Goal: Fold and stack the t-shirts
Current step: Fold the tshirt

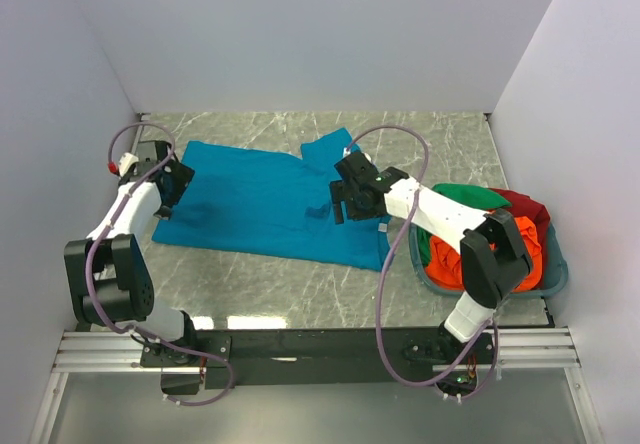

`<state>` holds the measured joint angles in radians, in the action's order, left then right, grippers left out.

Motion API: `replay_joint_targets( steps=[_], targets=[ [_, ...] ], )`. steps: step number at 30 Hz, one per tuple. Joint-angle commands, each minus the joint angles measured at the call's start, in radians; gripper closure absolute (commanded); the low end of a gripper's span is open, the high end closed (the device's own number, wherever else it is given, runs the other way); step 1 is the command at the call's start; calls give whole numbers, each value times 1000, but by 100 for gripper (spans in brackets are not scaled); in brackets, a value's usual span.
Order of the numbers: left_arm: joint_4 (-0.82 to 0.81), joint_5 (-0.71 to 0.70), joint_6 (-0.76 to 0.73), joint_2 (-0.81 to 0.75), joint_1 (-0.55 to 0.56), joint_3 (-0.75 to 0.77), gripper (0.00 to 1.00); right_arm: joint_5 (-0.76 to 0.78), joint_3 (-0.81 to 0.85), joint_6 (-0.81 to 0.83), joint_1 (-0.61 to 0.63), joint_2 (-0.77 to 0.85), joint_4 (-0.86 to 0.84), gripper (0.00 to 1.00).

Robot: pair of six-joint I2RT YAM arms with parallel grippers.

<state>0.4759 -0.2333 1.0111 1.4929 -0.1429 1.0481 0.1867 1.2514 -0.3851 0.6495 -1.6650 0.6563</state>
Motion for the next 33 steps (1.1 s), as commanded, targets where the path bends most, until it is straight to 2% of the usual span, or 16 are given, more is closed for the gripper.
replay_joint_targets(
  steps=[1,8,16,25,28,33],
  targets=[
    [-25,34,-23,-33,6,-36,1,-32,-3,-26,15,24,-84,14],
    [-46,49,-39,-22,6,-76,1,105,117,21,62,-149,-109,11],
    [-20,14,-51,-5,6,-56,0,118,218,41,71,-309,-196,11],
    [-53,49,-46,13,8,-74,0,296,448,-35,75,-479,-164,11],
    [-19,16,-49,6,11,-57,1,303,476,-23,78,-452,-147,11],
    [-65,55,-66,-36,22,-71,1,243,350,-40,76,-316,-193,10]
  ],
)
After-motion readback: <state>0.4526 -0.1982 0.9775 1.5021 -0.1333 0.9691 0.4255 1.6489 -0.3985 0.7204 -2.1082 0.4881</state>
